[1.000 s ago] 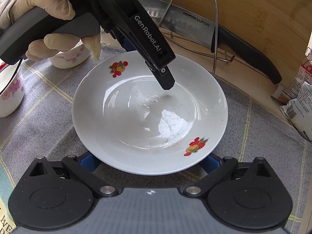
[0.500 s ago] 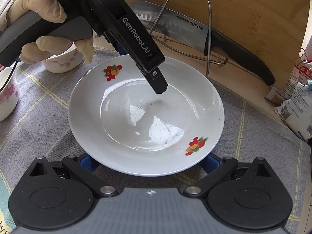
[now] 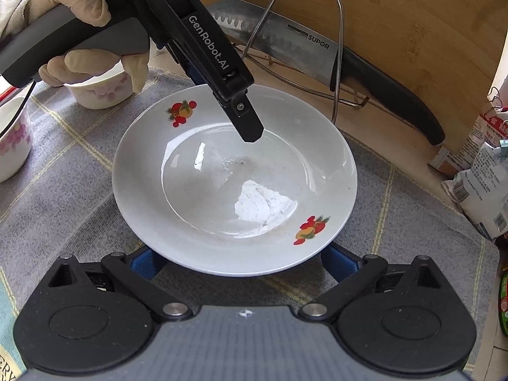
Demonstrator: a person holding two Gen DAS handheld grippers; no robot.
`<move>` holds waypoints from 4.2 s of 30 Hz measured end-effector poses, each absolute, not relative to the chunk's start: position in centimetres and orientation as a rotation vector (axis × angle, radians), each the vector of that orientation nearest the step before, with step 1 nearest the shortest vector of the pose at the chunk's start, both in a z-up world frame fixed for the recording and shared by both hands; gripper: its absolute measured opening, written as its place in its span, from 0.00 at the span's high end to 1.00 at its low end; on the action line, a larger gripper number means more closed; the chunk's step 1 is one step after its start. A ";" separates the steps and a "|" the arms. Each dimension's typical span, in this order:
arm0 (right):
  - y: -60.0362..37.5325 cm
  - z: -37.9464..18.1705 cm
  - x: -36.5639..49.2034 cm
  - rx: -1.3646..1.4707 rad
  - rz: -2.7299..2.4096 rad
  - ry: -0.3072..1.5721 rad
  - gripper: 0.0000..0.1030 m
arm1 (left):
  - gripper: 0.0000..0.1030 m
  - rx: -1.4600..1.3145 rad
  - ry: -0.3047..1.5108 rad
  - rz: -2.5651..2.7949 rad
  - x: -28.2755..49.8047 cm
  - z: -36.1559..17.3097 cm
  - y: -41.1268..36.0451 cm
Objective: Organize plates and bowls
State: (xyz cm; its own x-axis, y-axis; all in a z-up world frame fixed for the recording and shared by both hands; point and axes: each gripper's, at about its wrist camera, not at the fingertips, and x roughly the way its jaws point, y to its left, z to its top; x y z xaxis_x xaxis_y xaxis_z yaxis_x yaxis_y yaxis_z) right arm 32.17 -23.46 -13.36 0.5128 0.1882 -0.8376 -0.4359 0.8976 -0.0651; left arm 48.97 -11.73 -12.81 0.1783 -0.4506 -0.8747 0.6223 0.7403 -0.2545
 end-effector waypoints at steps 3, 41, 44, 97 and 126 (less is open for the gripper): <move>-23.9 -13.3 32.6 -0.298 0.409 0.980 0.00 | 0.26 0.171 1.177 -0.772 49.1 -12.8 -11.6; -24.8 -13.2 34.1 -0.385 0.554 0.947 0.00 | 0.28 0.248 1.240 -0.838 49.0 -12.1 -12.2; -24.7 -12.6 33.9 -0.380 0.558 0.946 0.00 | 0.28 0.248 1.233 -0.837 48.6 -11.6 -12.0; -28.4 -5.8 19.4 -0.273 0.341 0.875 0.00 | 0.28 0.377 1.099 -0.966 36.7 -4.8 -18.7; -34.4 -6.6 14.2 -0.186 0.154 0.931 0.00 | 0.27 0.475 1.112 -1.142 33.2 -6.5 -28.8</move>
